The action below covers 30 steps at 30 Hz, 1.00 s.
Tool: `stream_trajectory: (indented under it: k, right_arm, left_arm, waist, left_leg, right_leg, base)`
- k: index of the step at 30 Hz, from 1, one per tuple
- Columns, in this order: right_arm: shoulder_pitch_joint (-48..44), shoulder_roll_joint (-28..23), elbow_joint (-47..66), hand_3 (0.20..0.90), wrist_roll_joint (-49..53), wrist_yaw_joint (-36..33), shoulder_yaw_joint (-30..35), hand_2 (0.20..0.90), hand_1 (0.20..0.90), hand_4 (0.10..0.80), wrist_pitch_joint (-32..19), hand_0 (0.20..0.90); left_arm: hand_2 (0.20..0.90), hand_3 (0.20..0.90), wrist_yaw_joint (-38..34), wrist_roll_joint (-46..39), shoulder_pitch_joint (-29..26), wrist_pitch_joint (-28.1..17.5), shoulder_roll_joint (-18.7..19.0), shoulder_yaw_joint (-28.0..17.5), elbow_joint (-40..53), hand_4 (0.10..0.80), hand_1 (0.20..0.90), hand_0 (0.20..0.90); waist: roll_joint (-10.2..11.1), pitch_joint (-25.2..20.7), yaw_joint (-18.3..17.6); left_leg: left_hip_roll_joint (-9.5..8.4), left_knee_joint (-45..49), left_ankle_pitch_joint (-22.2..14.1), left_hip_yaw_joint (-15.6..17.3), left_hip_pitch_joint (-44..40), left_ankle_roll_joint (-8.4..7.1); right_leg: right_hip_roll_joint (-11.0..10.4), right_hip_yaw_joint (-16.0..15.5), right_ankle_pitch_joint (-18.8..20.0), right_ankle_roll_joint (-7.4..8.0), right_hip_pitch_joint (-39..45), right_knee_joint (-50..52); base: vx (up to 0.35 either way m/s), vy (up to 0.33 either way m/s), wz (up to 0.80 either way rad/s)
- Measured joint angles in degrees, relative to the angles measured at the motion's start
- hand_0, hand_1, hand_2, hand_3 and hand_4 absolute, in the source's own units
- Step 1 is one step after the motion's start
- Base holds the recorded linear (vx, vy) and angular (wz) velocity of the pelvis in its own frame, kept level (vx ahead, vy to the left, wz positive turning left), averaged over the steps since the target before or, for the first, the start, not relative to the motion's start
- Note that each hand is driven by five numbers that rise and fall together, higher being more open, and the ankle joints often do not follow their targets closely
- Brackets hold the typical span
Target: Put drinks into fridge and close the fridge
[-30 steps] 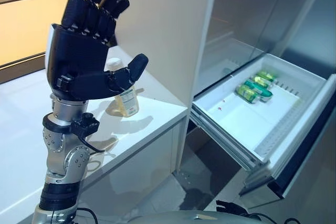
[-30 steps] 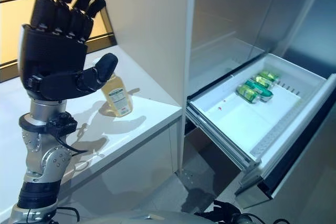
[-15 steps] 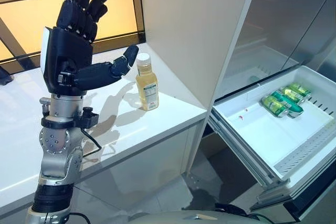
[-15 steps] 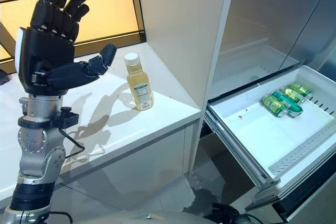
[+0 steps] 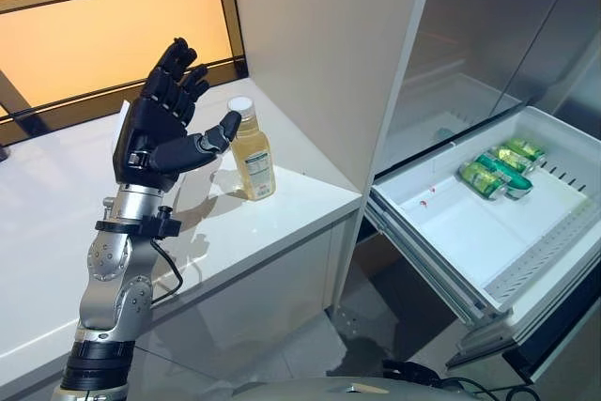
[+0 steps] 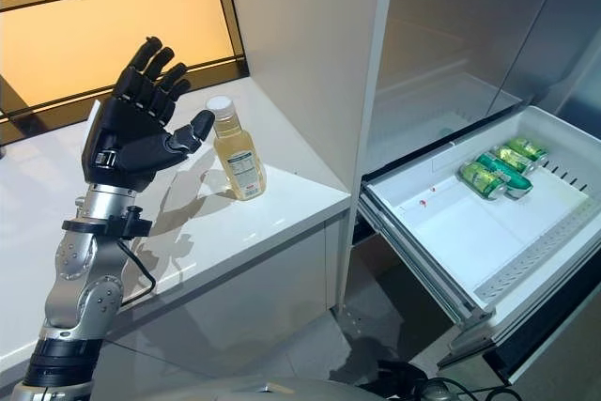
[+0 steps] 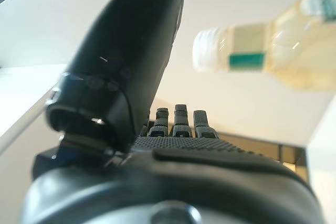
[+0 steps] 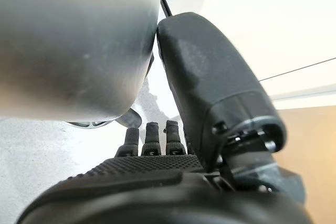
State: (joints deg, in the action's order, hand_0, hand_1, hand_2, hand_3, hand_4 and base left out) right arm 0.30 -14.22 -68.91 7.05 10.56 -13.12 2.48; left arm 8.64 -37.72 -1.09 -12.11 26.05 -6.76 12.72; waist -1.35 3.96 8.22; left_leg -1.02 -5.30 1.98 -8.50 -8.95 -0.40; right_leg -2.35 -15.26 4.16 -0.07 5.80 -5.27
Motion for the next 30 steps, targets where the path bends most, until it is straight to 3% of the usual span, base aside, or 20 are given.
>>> stream_trajectory:
  k: [12,30]
  right_arm:
    - [-0.1,-0.3,1.5,0.900,-1.6,0.9,1.2,0.900,0.900,0.800,0.8,0.900]
    - [0.2,-0.3,2.8,0.900,-1.7,0.9,2.1,0.900,0.900,0.800,1.6,0.900]
  left_arm:
    - [0.900,0.900,0.4,0.7,0.0,4.4,-0.6,0.3,-3.3,0.800,0.900,0.900]
    - [0.900,0.900,-3.7,7.0,0.0,4.8,-0.6,0.3,-7.6,0.800,0.900,0.900]
  waist:
    - [-0.3,0.1,-2.8]
    - [-0.3,0.1,-3.8]
  left_leg:
    - [0.25,0.1,-0.7,3.2,-1.2,0.31]
    - [0.80,0.0,-1.5,5.7,-2.5,0.13]
  right_leg:
    - [0.5,3.2,0.3,-0.27,-0.3,0.0]
    - [1.2,5.4,0.5,-0.40,0.0,0.0]
  base:
    - [0.022,0.023,-0.14]
    - [0.014,0.013,-0.07]
